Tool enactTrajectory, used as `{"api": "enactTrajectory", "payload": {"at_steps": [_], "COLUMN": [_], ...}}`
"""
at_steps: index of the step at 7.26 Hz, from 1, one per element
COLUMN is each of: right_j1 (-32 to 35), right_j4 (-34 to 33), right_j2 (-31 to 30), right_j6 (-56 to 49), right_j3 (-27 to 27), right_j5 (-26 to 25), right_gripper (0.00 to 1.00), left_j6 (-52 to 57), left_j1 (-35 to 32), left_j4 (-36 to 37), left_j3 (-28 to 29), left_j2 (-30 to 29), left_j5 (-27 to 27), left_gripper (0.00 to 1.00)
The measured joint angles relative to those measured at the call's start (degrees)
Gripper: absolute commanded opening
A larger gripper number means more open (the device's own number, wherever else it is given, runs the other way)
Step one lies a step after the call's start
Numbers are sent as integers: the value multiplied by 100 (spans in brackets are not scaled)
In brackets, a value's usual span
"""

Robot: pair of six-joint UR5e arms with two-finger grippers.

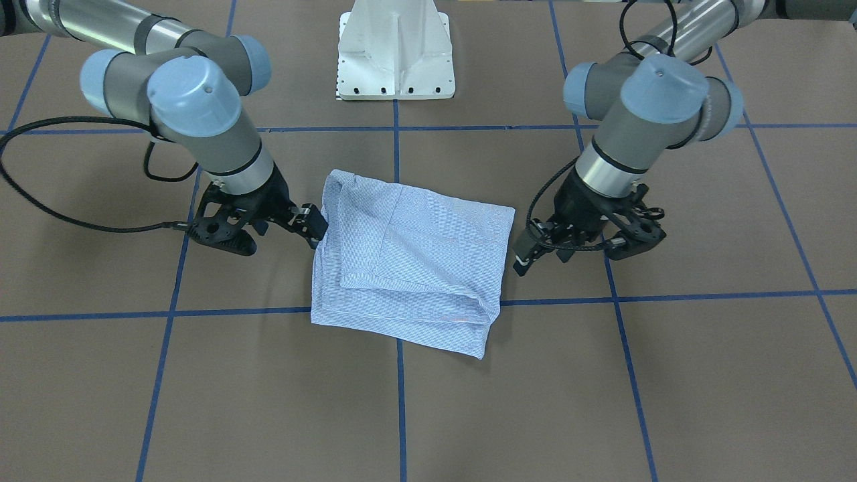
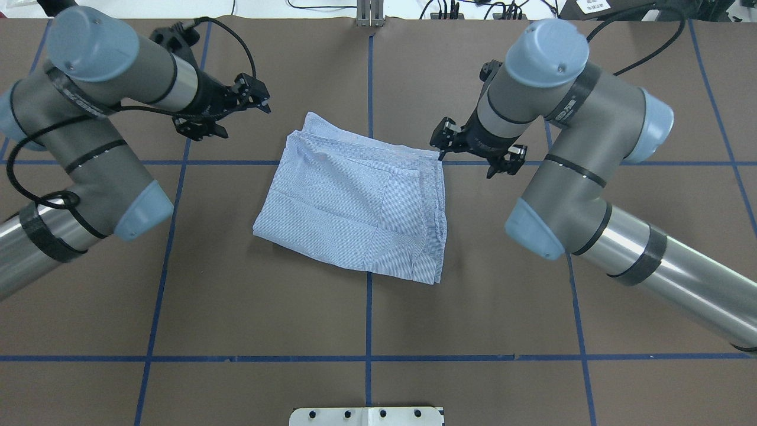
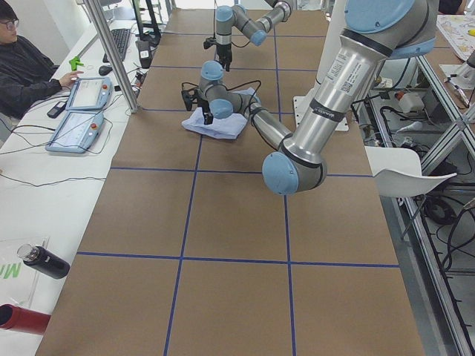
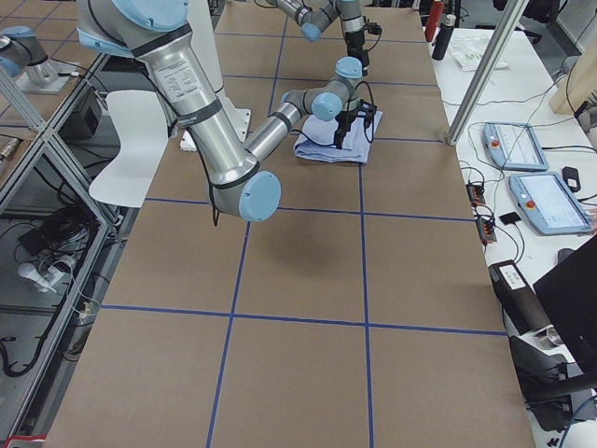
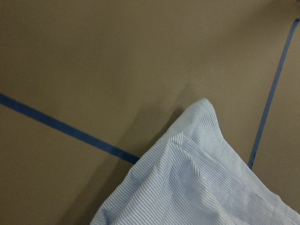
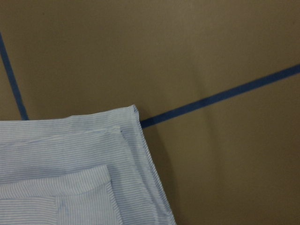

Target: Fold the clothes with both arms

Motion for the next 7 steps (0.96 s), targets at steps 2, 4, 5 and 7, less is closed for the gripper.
{"api": "enactTrajectory", "payload": {"at_steps": [2,4,5,7], "right_j1": [778,1668,2091,2796], "right_j4": [-360,-421,-409,-400], "right_j2": [-477,-1169,-1587,-2206], "right_j6": [-1819,-3716,-4626,-6140], "right_j3": [226,266,265,237], "right_j5": [154,530,661,801], "right_gripper": [100,100,100,100], "left_j6": [1751,3149,3810,5028], "left_j1": [-592,-1184,-1473,-2104], "left_j4": [-11,-68,-92,-97], "left_j3": [-144,-154,-160,-200], "left_j2": [509,1120,1388,1817], "left_j5": [186,264,222,-147], "left_gripper": [99,99,99,99]}}
